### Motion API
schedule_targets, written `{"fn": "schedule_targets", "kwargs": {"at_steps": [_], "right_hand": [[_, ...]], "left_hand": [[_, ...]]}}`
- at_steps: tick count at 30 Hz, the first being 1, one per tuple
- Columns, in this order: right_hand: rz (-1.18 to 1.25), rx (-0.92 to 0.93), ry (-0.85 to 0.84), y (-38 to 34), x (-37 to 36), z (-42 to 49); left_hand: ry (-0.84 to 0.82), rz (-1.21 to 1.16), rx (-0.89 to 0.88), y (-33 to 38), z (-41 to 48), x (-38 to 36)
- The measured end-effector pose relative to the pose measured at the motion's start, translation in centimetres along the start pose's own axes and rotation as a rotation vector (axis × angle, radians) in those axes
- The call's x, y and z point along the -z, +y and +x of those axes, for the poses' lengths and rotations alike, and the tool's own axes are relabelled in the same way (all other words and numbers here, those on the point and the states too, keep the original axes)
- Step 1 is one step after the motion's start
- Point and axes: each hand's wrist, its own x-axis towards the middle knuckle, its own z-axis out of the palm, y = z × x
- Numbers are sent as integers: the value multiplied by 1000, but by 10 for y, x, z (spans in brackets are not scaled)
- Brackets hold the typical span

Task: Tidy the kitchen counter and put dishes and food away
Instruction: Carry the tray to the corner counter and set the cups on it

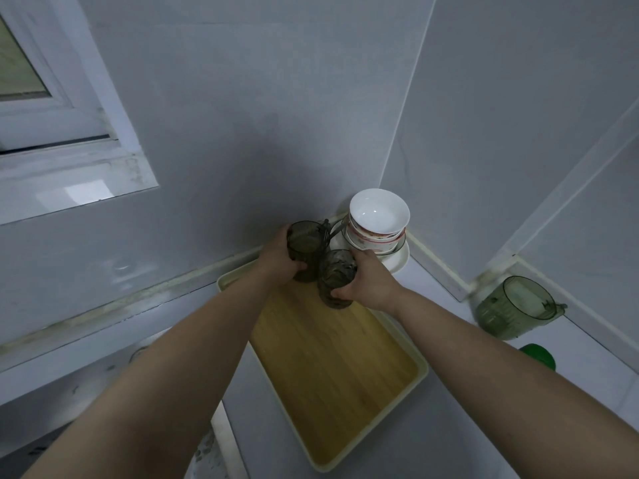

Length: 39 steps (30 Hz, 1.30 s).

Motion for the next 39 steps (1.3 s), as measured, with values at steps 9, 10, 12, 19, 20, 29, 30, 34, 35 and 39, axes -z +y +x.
{"fn": "schedule_targets", "kwargs": {"at_steps": [9, 10, 12, 19, 20, 29, 30, 34, 35, 39], "right_hand": [[25, 18, 29, -1, 1, -13], [42, 24, 33, -1, 3, -17], [88, 47, 35, -1, 10, -27], [-18, 42, 67, 17, 64, -83], [-83, 0, 72, 24, 73, -92], [-139, -209, 28, 126, 141, -183], [-106, -243, -11, 133, 142, -191], [-94, -332, 54, 154, 138, -206], [-84, -334, 68, 154, 136, -206], [36, -373, 78, 160, 138, -206]], "left_hand": [[15, 330, -117, 0, -20, 7], [24, 397, -137, 5, -27, 8], [59, 521, -188, 19, -41, 8], [114, 625, -482, 62, -83, -12], [102, 622, -521, 69, -88, -18], [-56, 527, -634, 107, -127, -107], [-82, 515, -619, 109, -131, -117], [-194, 478, -548, 123, -146, -153], [-221, 471, -505, 126, -148, -159], [-328, 413, -292, 137, -154, -187]]}}
